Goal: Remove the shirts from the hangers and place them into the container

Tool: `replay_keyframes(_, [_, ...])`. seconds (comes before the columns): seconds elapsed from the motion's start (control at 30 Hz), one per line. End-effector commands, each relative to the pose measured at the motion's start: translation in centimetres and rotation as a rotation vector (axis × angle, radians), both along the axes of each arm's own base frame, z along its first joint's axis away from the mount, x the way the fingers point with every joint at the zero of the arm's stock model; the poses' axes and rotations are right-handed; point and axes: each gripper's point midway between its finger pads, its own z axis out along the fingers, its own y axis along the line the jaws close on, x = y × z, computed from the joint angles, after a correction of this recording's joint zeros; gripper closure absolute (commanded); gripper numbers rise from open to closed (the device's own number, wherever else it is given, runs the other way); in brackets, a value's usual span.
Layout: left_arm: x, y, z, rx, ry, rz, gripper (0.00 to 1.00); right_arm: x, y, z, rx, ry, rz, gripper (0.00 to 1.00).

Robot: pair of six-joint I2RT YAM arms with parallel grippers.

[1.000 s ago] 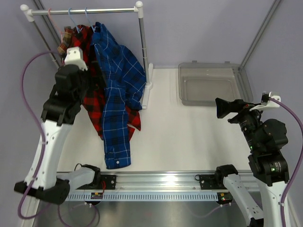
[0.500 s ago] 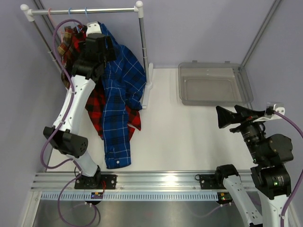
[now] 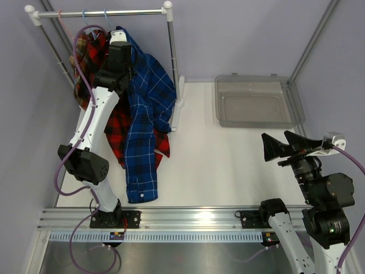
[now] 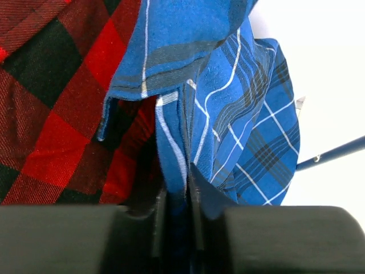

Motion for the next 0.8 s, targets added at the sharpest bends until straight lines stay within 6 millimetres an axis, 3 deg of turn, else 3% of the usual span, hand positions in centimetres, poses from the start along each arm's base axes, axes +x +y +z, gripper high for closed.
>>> replay_keyframes(0.0, [-1.1,0.1,6.2,-0.029,-0.155,-0.033,0.88,-0.3,0.5,0.7,-0.014,-0.044,0.033,0.01])
replay_keyframes(0.1, [-2.0,-0.1,7.8,-0.041,-0.2,-0.057,1.0,-0.2,0.7,0.6,-0.015,-0.041,0.04,0.01])
replay_keyframes(0.17, [-2.1,-0.1,8.3,-0.038,-0.219,-0.067,1.0,-0.2,0.7,0.6,-0.017,-0.04,0.045,0.0])
replay_keyframes(0.33, [-3.6,-0.5,11.8,-0.03,-0.302,-0.136,1.0,-0.3,0.9,0.5,-0.019,-0.041,0.052,0.0])
replay_keyframes(0.53, [-7.4,-0.7,15.9,-0.043,-0.394,-0.205,1.0,-0.2,0.9,0.4,-0.026,-0.043,0.053,0.0])
replay_keyframes(0.63, [-8.5,-0.5,15.4,-0.038,-0.383,-0.213,1.0,-0.1,1.0,0.4,-0.03,-0.044,0.056,0.0])
replay_keyframes(0.67, [-9.7,-0.6,15.9,-0.047,-0.398,-0.233,1.0,-0.1,0.9,0.4,-0.03,-0.042,0.054,0.01])
replay_keyframes(0.7, [-9.9,-0.7,14.4,-0.049,-0.367,-0.243,1.0,-0.1,1.0,0.4,-0.03,-0.041,0.054,0.0])
replay_keyframes(0.77, [-12.0,-0.7,14.4,-0.08,-0.38,-0.262,1.0,-0.1,1.0,0.4,-0.031,-0.041,0.054,0.01])
